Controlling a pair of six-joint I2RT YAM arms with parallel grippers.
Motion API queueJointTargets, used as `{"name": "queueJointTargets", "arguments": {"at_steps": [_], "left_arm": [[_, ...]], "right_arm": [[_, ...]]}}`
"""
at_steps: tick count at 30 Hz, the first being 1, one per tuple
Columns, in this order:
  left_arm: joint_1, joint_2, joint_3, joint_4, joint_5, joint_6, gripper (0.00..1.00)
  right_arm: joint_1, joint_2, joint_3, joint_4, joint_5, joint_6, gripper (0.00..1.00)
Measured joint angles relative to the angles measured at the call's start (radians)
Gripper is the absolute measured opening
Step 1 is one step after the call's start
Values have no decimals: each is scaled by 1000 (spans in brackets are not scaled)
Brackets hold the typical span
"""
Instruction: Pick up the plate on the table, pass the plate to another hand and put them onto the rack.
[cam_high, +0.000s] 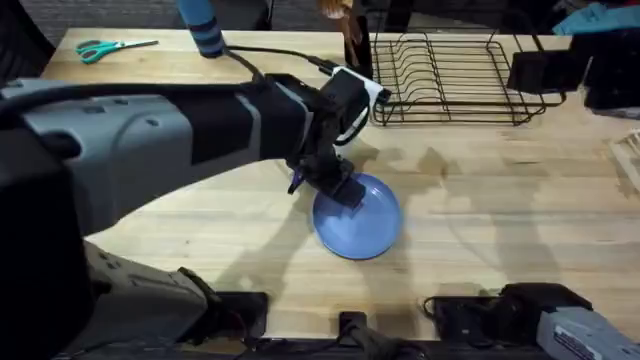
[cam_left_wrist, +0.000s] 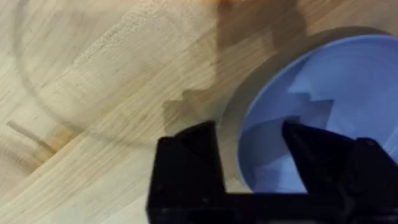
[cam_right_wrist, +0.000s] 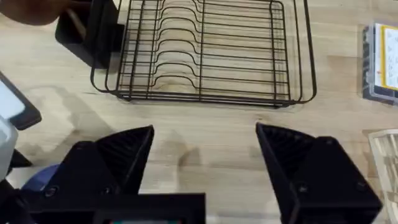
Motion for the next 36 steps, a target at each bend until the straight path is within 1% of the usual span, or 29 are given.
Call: {"name": "queueJointTargets", "arguments": {"at_steps": [1,5,6,11,15,18,19,20,21,28,32,36], "left_arm": [[-1,0,0,1,2,-2,755],[-3,0,0,3,7,-15,536],[-5,0,0,3,6,-21,393],[1,-1,0,3,-4,-26,223],[2,-1,1,6,-5,-29,155],[1,-1,13,4,2,-32,67],[1,-1,19,2,5,-33,52],[0,1,63,-10,11,-33,45],[0,4,74,-15,12,-33,43],[8,6,147,-35,15,-33,40],[36,6,184,-46,37,-33,41],[81,7,216,-57,101,-33,41]], "right_arm": [[0,0,0,0,0,0,997],[0,0,0,0,0,0,998],[0,0,0,0,0,0,998],[0,0,0,0,0,0,998],[0,0,0,0,0,0,998],[0,2,0,0,0,0,998],[0,6,0,1,0,0,998],[0,42,1,1,0,0,998],[0,48,1,1,0,0,998],[0,58,2,0,0,0,998],[0,57,2,0,0,0,998],[0,57,2,0,0,0,998]]}}
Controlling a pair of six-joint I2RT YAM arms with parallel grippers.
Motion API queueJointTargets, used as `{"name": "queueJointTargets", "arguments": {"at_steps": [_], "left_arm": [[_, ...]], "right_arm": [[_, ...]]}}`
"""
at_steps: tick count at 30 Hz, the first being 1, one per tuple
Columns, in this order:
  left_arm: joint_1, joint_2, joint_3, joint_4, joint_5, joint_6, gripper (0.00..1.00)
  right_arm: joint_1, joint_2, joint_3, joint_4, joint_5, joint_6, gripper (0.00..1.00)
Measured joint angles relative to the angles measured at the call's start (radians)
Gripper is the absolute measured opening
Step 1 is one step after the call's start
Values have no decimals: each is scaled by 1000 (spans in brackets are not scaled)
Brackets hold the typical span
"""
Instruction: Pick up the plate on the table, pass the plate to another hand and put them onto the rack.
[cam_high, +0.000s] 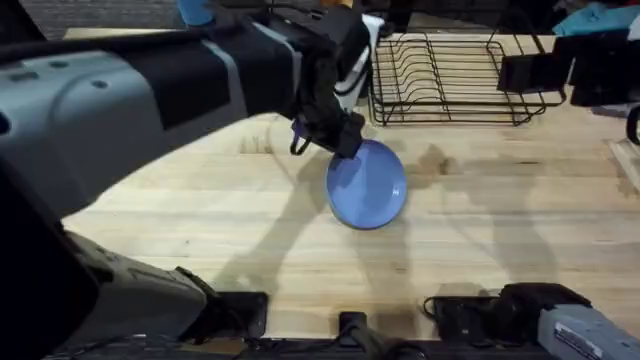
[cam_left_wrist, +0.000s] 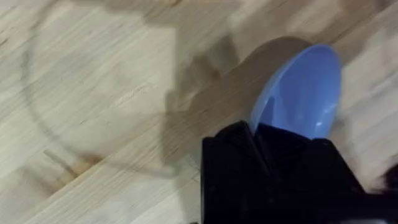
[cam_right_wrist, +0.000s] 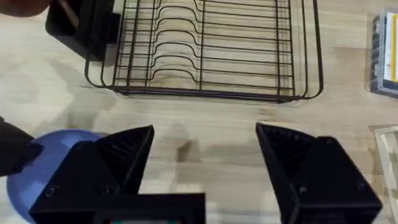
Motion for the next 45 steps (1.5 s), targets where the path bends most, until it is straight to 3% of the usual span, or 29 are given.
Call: {"name": "queueJointTargets", "arguments": {"at_steps": [8,18,21,29,37,45], "left_arm": [[73,4,55,-1,150,0,41],[131,4,85,3,346,0,41],[160,4,87,22,430,-6,41],[223,4,87,102,553,-69,41],[257,4,87,150,613,-131,41],[256,4,87,205,681,-147,41]], "right_arm": [[0,0,0,0,0,0,998],[0,0,0,-10,-20,5,998],[0,0,0,-18,-74,11,998],[0,0,0,-52,-256,24,998],[0,0,0,-109,-388,127,998],[0,81,0,-133,-420,158,997]]}}
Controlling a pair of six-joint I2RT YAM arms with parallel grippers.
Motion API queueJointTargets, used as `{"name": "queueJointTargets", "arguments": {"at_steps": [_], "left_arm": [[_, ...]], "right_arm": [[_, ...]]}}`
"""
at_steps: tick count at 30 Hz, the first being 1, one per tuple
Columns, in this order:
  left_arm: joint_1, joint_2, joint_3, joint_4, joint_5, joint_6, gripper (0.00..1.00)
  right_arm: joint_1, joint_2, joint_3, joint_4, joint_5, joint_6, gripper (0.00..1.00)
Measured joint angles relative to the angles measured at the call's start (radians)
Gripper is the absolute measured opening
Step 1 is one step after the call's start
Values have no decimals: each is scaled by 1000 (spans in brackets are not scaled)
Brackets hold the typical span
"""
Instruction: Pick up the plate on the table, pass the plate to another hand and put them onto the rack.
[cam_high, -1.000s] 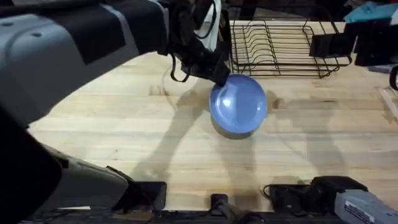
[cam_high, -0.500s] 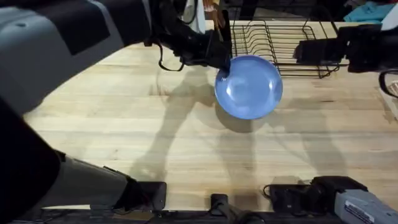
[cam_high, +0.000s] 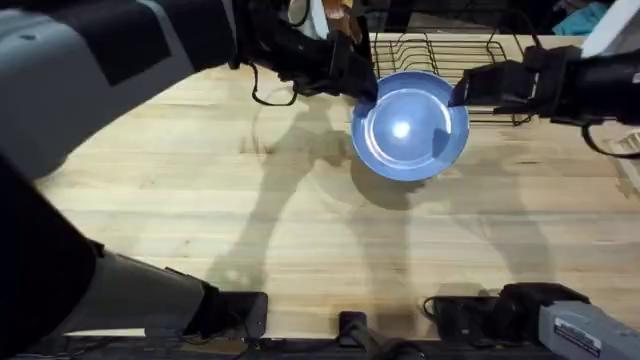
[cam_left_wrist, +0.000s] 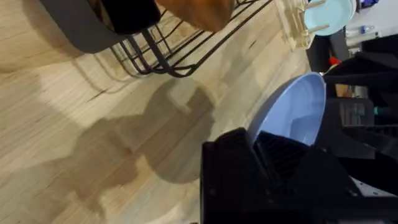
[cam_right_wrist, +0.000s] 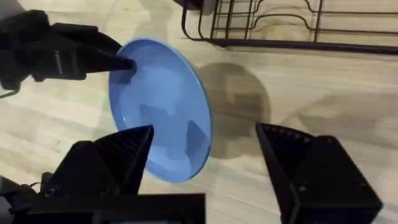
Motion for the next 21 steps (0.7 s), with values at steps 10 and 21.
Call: {"name": "queueJointTargets", "arguments": {"at_steps": [10,21], "left_arm": [[0,0,0,8,9,-1,41],[0,0,0,8,9,-3,41]], "right_arm": [[0,106,0,-21,-13,22,998],[0,168,0,-17,-13,32,508]]}}
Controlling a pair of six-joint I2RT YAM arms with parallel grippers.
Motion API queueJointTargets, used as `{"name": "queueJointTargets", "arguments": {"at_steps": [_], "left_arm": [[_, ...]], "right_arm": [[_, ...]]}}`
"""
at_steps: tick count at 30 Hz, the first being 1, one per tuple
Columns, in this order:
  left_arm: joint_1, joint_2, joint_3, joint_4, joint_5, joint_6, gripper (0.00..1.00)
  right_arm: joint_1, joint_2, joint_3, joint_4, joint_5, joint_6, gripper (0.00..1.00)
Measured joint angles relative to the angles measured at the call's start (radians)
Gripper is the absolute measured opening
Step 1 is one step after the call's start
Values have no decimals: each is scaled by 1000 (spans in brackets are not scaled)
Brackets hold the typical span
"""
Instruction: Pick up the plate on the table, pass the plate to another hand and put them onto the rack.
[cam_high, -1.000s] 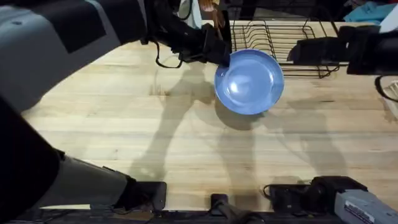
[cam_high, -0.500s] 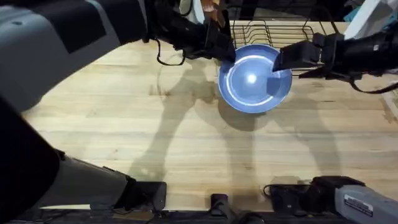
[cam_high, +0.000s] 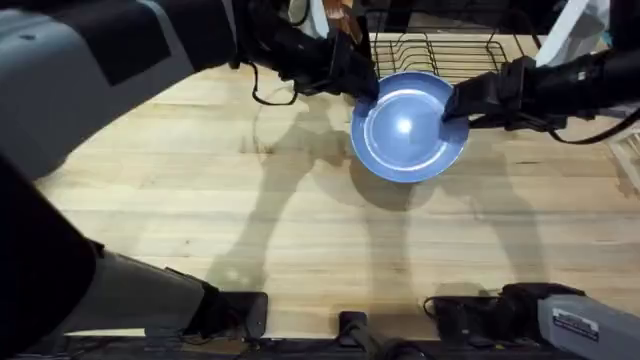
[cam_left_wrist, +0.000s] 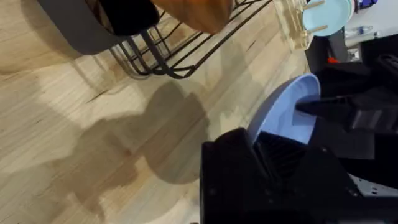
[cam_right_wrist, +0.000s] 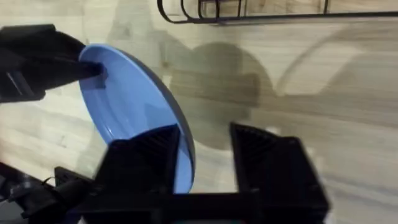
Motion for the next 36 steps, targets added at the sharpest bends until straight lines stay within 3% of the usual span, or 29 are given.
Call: {"name": "queueJointTargets", "arguments": {"at_steps": [5,7,9,11,14,18,21,22,36], "left_arm": [[0,0,0,0,3,0,42],[-1,0,0,0,2,0,42],[-1,0,0,1,-1,0,43],[0,0,0,1,-2,-4,115],[0,0,0,3,-1,-8,389],[0,0,0,4,-1,-11,579],[1,0,0,10,-1,-14,945],[2,0,0,12,0,-14,981],[70,-2,6,119,53,-14,995]], "right_arm": [[0,0,0,20,-7,18,106],[0,0,1,25,-12,30,37],[0,0,1,28,-17,41,33],[0,0,2,31,-20,47,33],[0,0,2,35,-19,52,33],[0,0,2,52,-11,58,32],[0,0,2,87,17,61,32],[0,0,2,105,32,61,32],[-2,0,2,449,199,-57,30]]}}
